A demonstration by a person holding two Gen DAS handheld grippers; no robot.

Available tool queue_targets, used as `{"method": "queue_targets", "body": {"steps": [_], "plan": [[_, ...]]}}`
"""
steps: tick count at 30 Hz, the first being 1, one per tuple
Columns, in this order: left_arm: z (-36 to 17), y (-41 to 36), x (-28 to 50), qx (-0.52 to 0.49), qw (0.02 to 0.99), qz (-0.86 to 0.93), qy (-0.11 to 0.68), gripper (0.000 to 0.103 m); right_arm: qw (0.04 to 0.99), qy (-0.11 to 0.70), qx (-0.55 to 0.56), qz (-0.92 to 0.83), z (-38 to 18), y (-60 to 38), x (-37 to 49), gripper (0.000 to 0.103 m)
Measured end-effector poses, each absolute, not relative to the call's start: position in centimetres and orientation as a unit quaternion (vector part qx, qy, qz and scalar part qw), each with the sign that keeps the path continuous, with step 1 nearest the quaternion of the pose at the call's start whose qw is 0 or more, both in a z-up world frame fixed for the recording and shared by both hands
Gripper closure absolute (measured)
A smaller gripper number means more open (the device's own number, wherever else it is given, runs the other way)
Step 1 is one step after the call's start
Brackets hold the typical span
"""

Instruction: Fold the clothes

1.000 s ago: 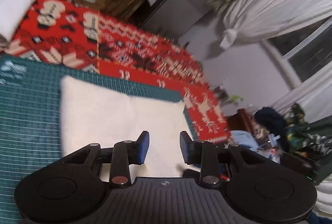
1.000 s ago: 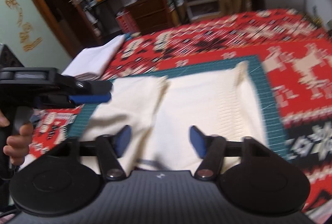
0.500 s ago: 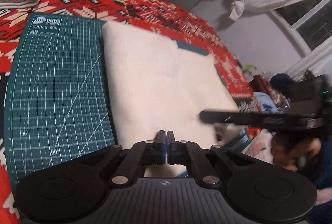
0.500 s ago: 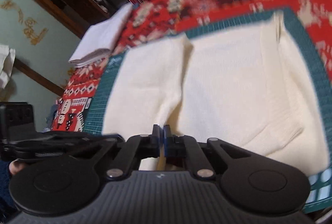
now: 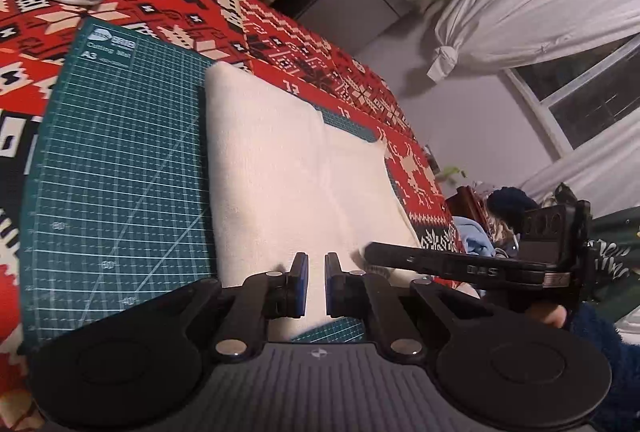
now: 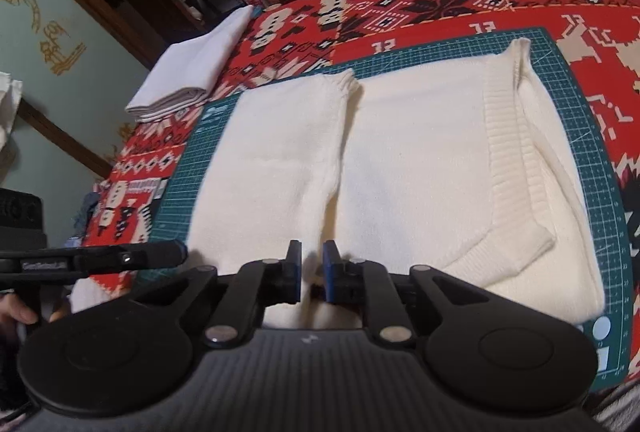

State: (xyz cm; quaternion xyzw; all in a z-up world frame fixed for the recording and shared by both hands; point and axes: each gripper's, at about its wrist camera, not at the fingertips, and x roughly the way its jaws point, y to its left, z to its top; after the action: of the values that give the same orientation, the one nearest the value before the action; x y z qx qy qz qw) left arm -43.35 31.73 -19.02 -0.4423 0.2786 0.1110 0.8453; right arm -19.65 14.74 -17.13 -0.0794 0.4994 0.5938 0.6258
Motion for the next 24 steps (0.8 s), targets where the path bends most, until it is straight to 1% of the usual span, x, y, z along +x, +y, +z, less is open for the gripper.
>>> {"method": "queue_targets", "body": {"steps": [2, 3, 5, 8, 11, 16, 18, 21, 24], "plan": [[-19.9, 31.9, -43.5, -0.450, 0.838, 0.113, 0.286, 0.097, 0.618, 0.490, -0.097, 0.607, -16.8, 14.5, -20.3, 0.090], [-20.3, 32.0, -43.5, -0.454, 0.835, 0.114, 0.290, 0.097, 0.614, 0.486, -0.109, 0.613, -16.8, 14.6, -20.7, 0.091], [-21.0, 32.0, -43.5, -0.454, 0.830, 0.116, 0.303, 0.101, 0.605, 0.481, -0.132, 0.621, -17.1, 14.9, -21.5, 0.094], [-21.4, 31.9, -43.7, -0.467, 0.822, 0.118, 0.305, 0.100, 0.603, 0.471, -0.168, 0.621, -17.7, 15.0, -22.0, 0.095], [-20.4, 31.6, -43.8, -0.457, 0.828, 0.119, 0.303, 0.101, 0.606, 0.478, -0.172, 0.611, -17.2, 14.7, -21.5, 0.095], [-18.0, 32.7, -43.1, -0.445, 0.847, 0.119, 0.266, 0.100, 0.619, 0.412, -0.181, 0.644, -14.1, 15.6, -21.8, 0.094], [-17.5, 33.8, -42.1, -0.429, 0.855, 0.130, 0.260, 0.100, 0.619, 0.401, -0.175, 0.652, -13.5, 17.4, -22.1, 0.094], [-17.8, 35.5, -40.1, -0.426, 0.857, 0.139, 0.254, 0.100, 0.622, 0.391, -0.169, 0.657, -13.8, 20.3, -22.8, 0.094], [-19.0, 36.3, -38.8, -0.413, 0.853, 0.160, 0.277, 0.101, 0.626, 0.396, -0.180, 0.647, -15.5, 22.3, -23.2, 0.094]]}}
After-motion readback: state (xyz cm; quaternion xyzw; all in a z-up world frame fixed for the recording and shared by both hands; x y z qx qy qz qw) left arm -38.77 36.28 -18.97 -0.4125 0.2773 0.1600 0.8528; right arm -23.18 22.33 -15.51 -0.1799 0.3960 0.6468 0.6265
